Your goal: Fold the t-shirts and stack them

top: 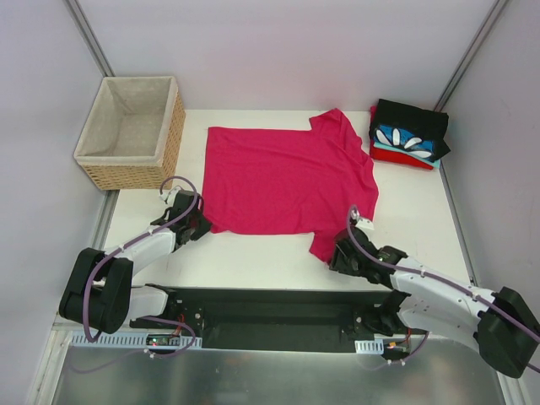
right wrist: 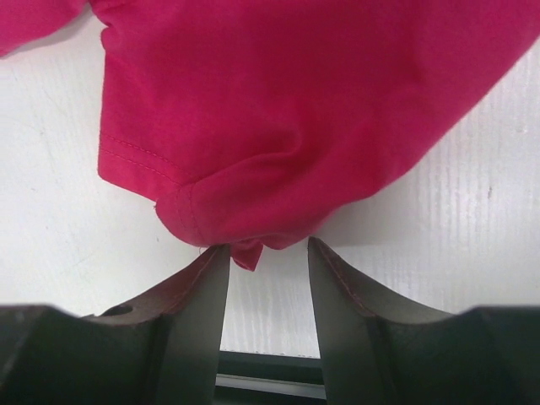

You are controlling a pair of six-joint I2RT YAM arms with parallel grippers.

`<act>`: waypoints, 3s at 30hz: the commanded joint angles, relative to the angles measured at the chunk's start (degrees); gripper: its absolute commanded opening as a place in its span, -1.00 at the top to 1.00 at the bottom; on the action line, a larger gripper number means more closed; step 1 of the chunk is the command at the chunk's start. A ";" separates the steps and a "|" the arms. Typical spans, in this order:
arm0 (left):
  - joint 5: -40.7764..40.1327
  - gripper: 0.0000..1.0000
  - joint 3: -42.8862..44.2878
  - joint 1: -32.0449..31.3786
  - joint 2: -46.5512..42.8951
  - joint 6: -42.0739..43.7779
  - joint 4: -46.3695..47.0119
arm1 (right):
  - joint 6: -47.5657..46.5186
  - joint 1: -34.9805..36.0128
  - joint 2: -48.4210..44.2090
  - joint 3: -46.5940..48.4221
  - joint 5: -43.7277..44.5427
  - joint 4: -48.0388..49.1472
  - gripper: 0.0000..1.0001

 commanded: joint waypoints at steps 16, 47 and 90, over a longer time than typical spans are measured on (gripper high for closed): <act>0.18 1.00 -0.42 0.39 1.21 2.15 -4.82 | -0.81 -0.11 4.49 2.59 -1.60 4.39 0.83; 2.46 1.00 9.06 2.05 -8.64 7.24 -10.97 | -12.14 -2.48 -1.22 19.90 13.17 -8.17 0.99; 6.41 1.00 19.97 7.33 -1.69 8.30 -12.47 | -19.70 -25.95 8.18 38.45 10.53 -7.03 0.99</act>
